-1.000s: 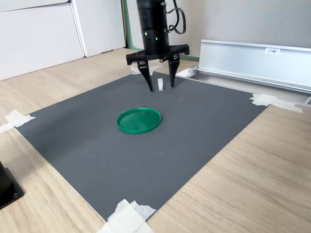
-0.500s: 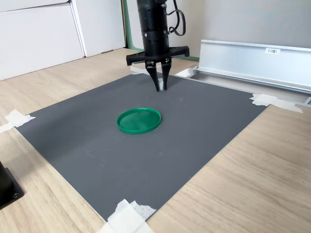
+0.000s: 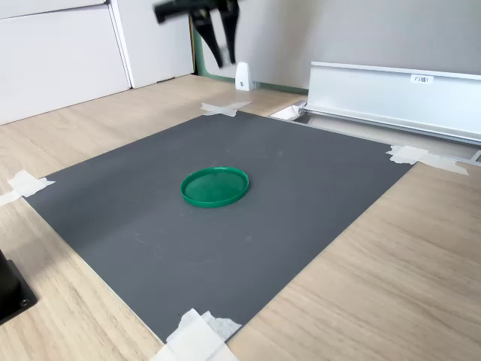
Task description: Grasp a white terminal and put it on the green lid.
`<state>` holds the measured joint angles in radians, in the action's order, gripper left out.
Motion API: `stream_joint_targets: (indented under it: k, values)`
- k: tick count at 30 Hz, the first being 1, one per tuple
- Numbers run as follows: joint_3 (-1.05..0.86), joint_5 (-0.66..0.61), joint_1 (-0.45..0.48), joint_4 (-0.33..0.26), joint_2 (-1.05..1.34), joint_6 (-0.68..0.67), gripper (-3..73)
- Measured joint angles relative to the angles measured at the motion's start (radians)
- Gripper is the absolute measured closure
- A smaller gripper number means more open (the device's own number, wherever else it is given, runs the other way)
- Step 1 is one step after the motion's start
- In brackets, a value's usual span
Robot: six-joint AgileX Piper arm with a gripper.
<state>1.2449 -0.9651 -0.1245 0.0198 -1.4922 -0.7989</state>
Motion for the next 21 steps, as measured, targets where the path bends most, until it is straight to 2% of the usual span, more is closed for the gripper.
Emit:
stream_joint_targets:
  k: [5,14,21]
  values:
    - [-0.179,0.01,0.032,0.006,0.137,-0.04,60.3]
    - [-0.408,0.104,0.203,0.014,0.171,-0.127,60.3]
    - [-0.493,0.218,0.223,0.036,0.123,-0.144,60.3]
